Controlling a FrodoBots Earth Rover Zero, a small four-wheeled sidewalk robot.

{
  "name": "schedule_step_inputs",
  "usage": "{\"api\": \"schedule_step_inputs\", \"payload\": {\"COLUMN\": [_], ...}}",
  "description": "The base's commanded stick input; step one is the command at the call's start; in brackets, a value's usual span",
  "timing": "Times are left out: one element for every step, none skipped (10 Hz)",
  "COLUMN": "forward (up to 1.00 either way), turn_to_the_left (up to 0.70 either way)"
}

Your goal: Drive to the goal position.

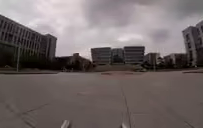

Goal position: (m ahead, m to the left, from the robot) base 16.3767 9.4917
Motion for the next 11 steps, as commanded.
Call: {"api": "schedule_step_inputs", "payload": {"forward": [1.0,1.0,1.0,1.0,1.0,1.0,1.0,1.0,1.0,1.0,1.0], "turn_to_the_left": [0.0,0.0,0.0,0.0,0.0,0.0,0.0,0.0,0.0,0.0,0.0]}}
